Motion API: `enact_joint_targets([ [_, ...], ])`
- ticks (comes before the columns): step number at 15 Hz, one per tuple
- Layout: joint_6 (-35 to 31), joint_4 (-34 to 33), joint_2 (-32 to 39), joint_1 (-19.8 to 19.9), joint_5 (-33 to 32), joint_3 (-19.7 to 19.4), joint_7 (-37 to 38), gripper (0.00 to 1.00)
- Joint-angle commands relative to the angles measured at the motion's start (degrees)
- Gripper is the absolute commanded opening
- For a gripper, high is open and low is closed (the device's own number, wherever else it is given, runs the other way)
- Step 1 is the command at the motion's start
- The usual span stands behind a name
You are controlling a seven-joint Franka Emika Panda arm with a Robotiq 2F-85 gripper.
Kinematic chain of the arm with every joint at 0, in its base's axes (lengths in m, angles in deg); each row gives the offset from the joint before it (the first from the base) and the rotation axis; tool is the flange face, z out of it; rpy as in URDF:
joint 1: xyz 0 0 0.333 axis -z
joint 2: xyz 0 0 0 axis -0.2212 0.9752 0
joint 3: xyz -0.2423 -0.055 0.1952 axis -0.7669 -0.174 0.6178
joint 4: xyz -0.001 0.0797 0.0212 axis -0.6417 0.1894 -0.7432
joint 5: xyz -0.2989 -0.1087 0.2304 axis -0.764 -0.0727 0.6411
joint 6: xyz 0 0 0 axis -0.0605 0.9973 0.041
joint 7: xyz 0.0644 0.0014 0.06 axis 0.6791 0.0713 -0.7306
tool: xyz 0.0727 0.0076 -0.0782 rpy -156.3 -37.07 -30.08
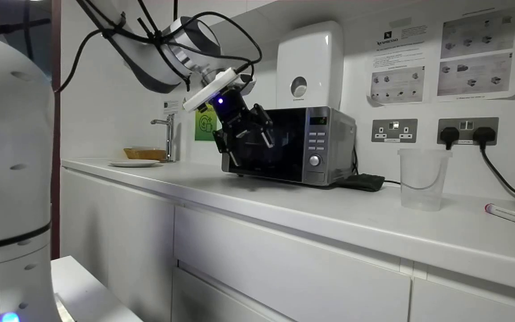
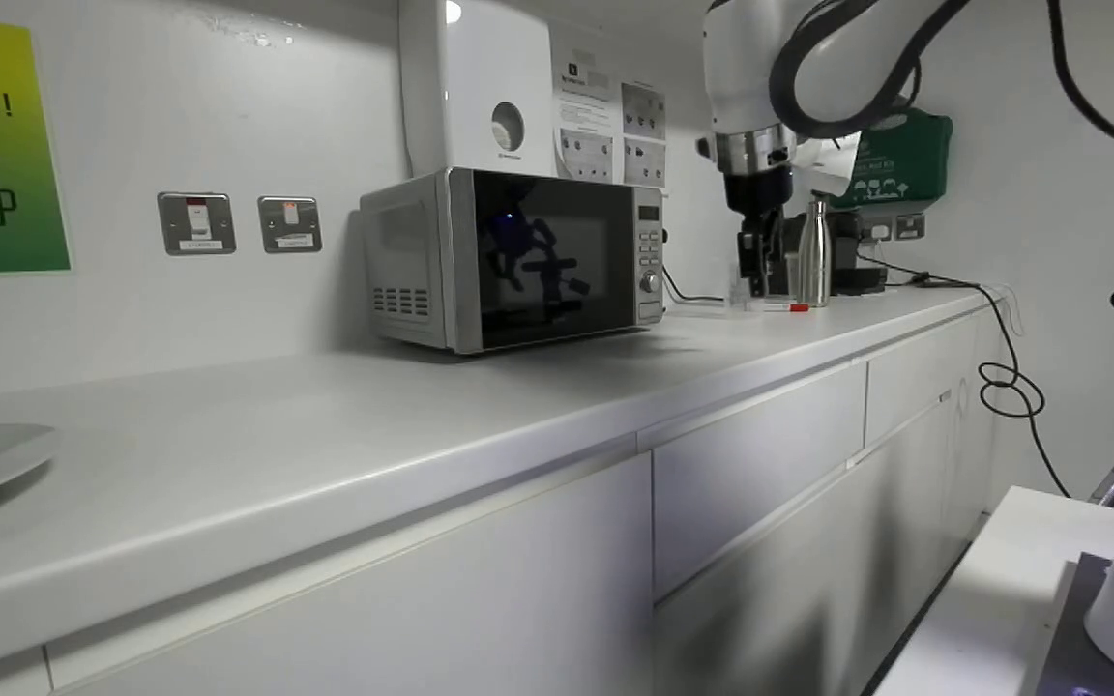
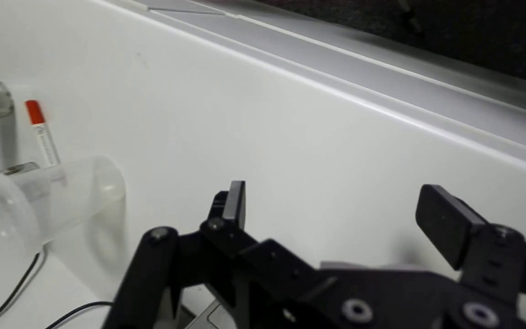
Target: Press the button on the microwave
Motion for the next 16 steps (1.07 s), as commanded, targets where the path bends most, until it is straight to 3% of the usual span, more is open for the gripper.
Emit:
enact_joint_targets([
  [1,-1.5,1.3,-1.1,3.2,-13.7,3.0,8.2,1.0],
  [4,-0.5,1.7,-1.9,2.0,-25.6,3.4,16.7,1.0],
  [7,0.1,2.2,-2.0,-0.6,-32.4,2.3,21.7,1.0],
  [11,-3.7,3.8,-2.3,-5.7,-28.3,-1.4,20.0,1.0],
  [16,-9.3,4.6,-2.4,-7.6,-26.2,-3.5,20.9,1.0],
])
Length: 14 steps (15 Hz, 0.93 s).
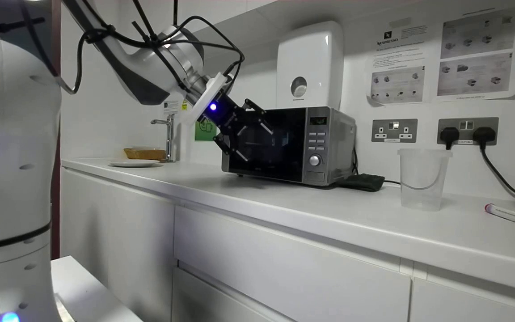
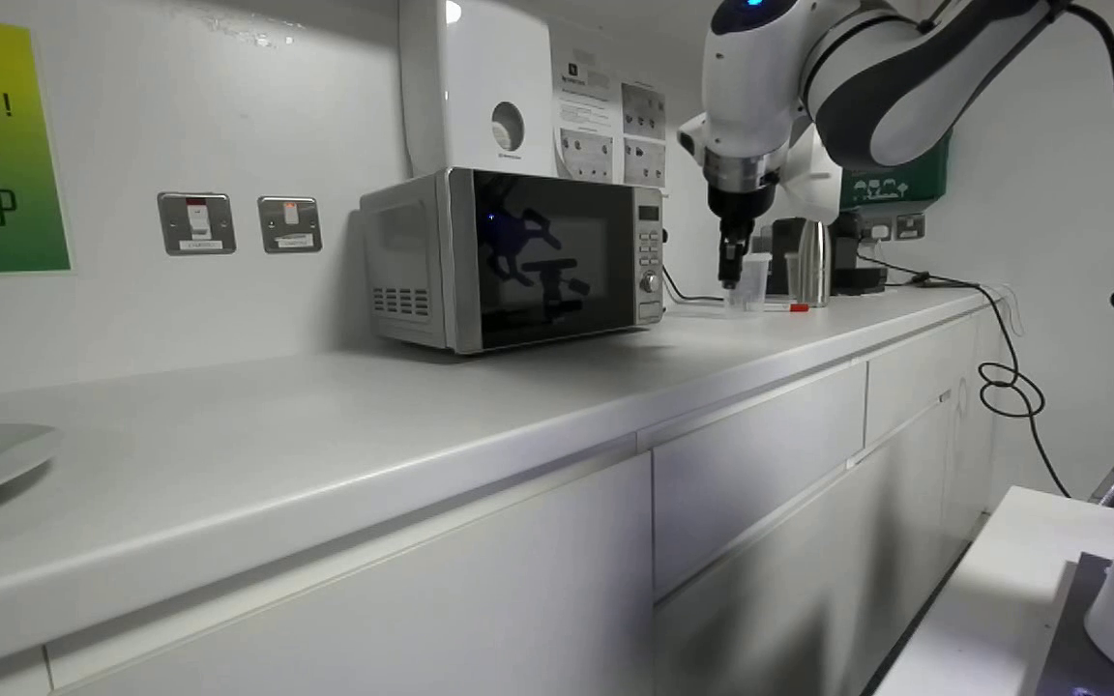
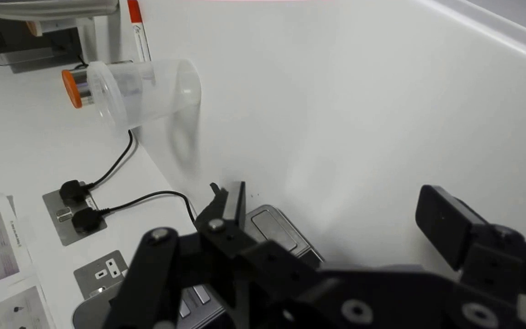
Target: Press the button on the microwave
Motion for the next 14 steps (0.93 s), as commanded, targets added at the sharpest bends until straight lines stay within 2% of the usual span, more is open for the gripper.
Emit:
enact_joint_targets([
  [1,-3.2,1.2,-1.2,-1.7,5.3,-2.9,-2.3,1.0],
  [2,-1.7,0.2,-0.1,-0.2,2.7,-0.6,-0.5,1.0],
  [5,-2.1,0.3,-0.1,-0.5,4.9,-1.2,-1.0,1.0],
  [9,-2.6,0.1,0.3,-0.3,4.3,-1.4,-0.7,1.0],
  [14,-6.6,-2.7,3.9,1.8,-3.8,-2.3,-0.5,1.0],
])
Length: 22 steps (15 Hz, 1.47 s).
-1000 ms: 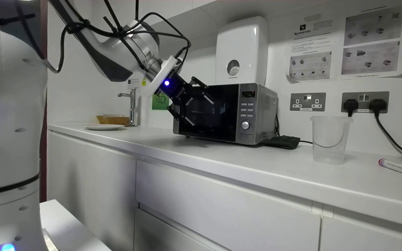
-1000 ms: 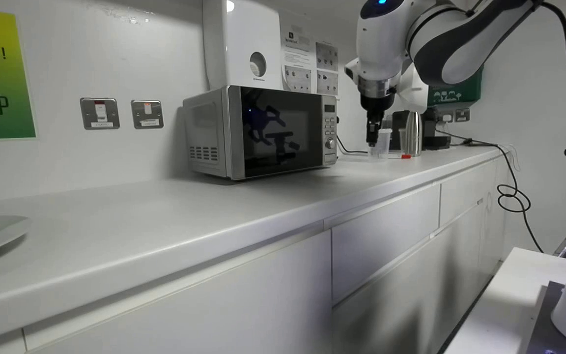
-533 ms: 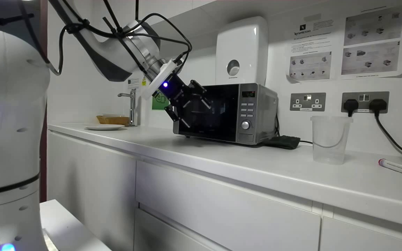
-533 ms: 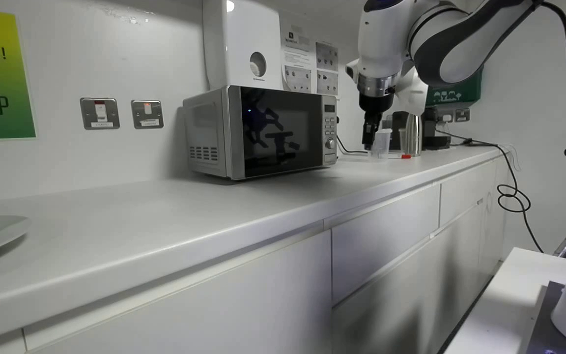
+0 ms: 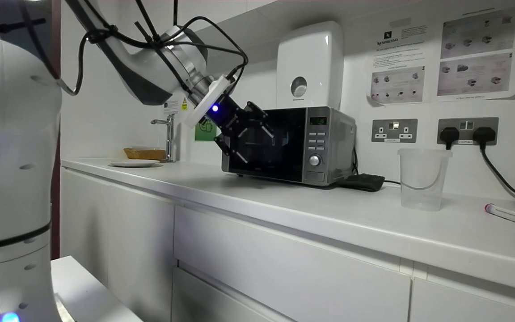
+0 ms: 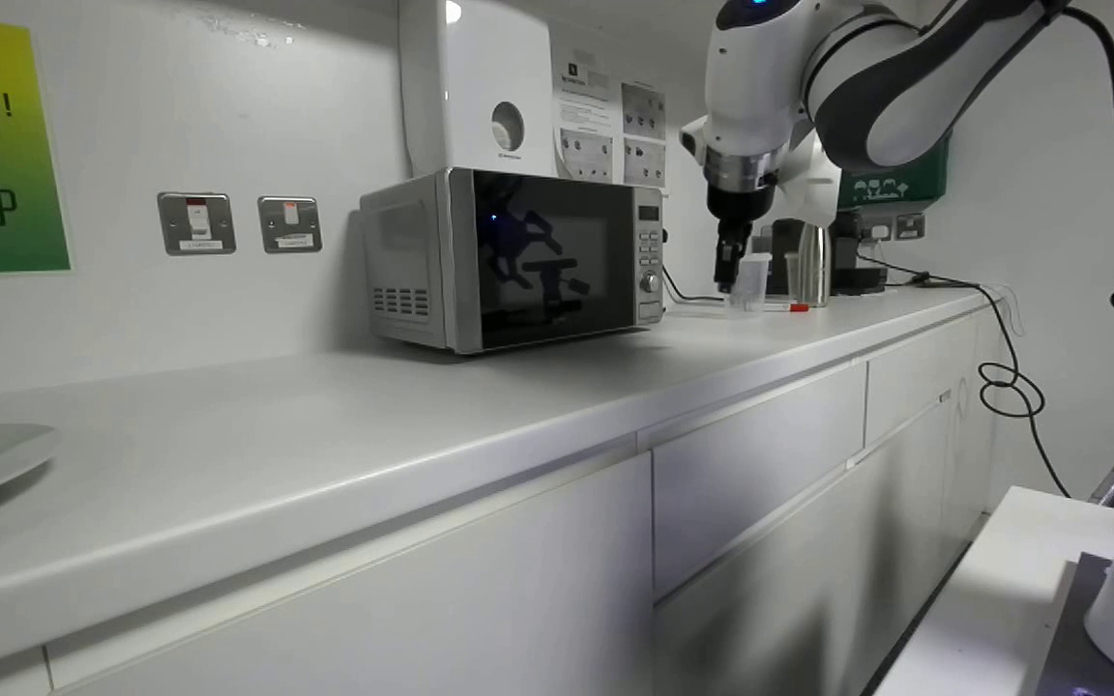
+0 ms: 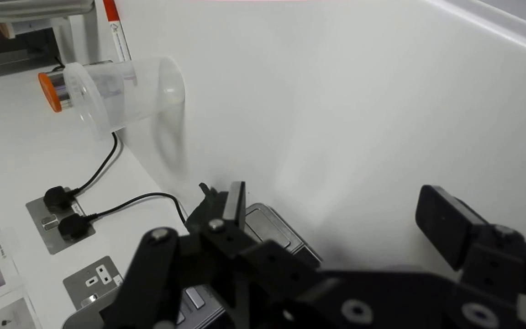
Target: Press the button on the microwave
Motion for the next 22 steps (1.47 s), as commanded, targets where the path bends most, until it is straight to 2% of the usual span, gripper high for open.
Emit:
enact_joint_targets([
  [1,-5.4,-2.9,4.2,2.3,-7.6,-0.6,-0.6,1.0],
  [6,-6.8,-4.9,8.0,4.1,-22.4,-0.3,1.8,0.98],
  [7,-6.5,-5.3,8.6,4.3,-24.8,-0.4,2.5,0.9],
  [8,-6.5,-5.9,9.2,4.4,-26.7,-0.6,3.1,0.73],
  [10,-6.9,-6.6,10.1,4.5,-28.8,-1.1,3.8,0.61],
  [14,-9.9,-7.9,11.4,4.0,-25.9,-3.2,3.5,0.28],
  [18,-17.3,-9.0,12.2,3.6,-20.3,-6.3,3.3,0.0],
  [22,-23.0,-10.2,12.6,3.8,-19.8,-8.2,4.2,0.0],
])
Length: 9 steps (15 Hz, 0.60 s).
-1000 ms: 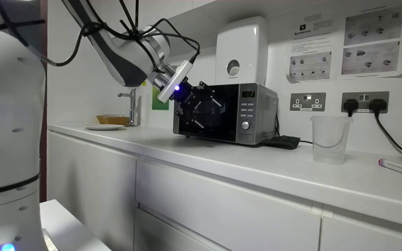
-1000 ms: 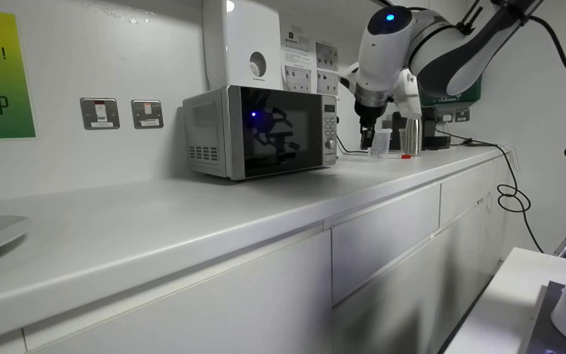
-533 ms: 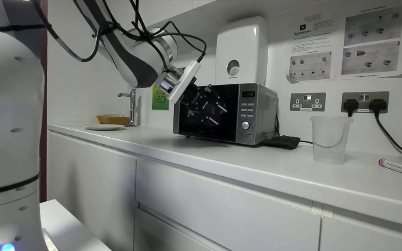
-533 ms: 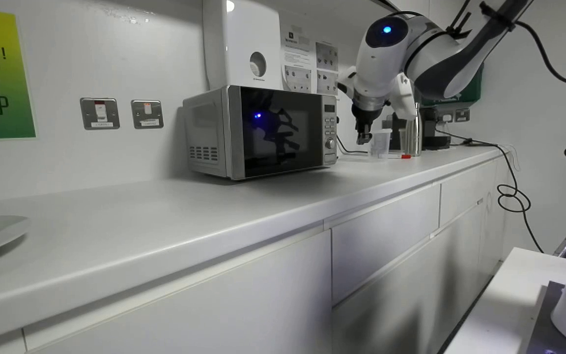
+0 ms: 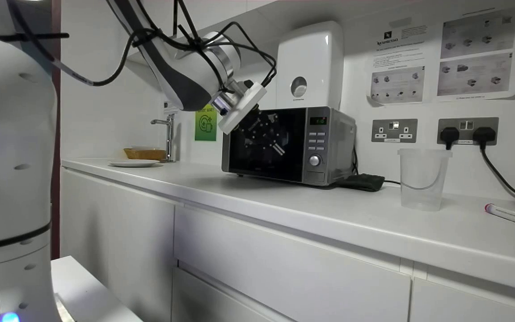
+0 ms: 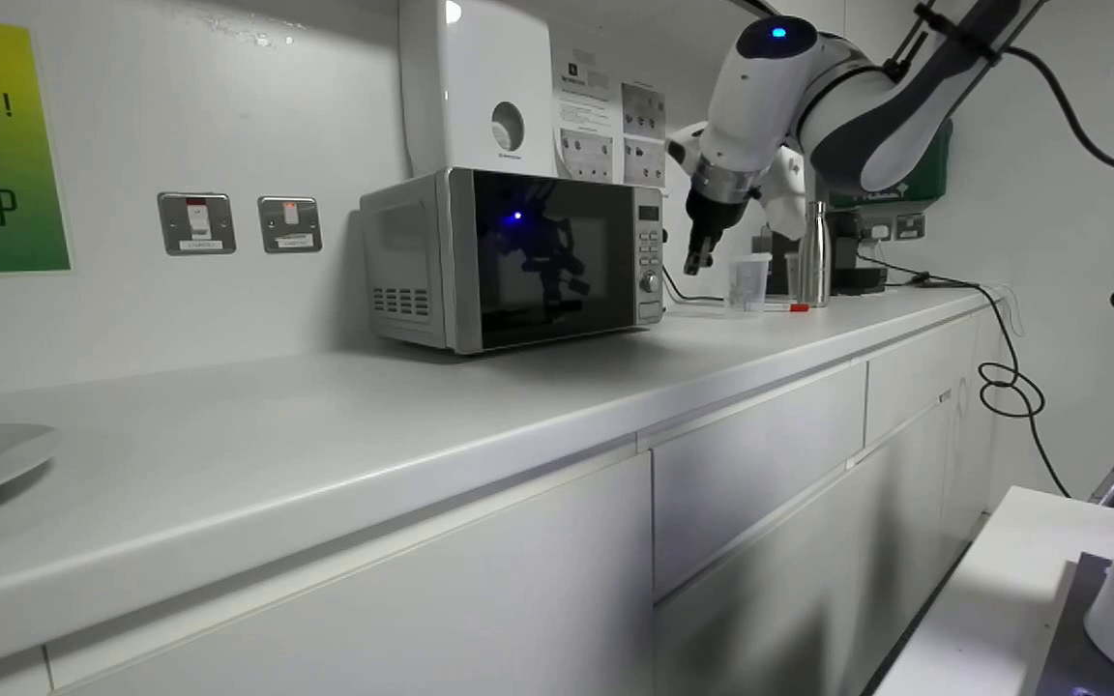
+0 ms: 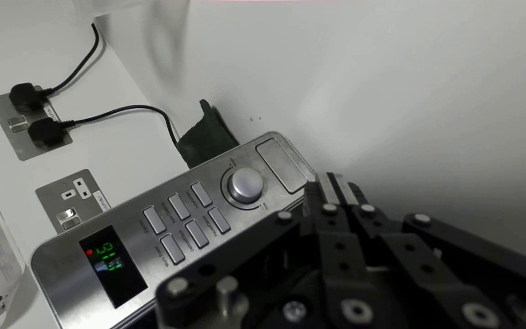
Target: Press the button on the microwave
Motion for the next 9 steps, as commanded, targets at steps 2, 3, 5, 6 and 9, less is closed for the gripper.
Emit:
enact_joint_targets([
  [2,-4.2,-3.3,1.4,0.3,-1.3,-1.4,3.0,0.0],
  [3,-4.4,-3.7,1.4,0.4,-1.7,-1.6,3.5,0.0],
  [5,-4.6,-4.4,1.8,0.4,-1.4,-2.0,4.2,0.0],
  [6,-4.8,-4.7,2.0,0.4,-0.8,-2.3,4.6,0.0],
  [9,-5.4,-6.0,2.7,0.2,-0.4,-2.9,7.0,0.0],
])
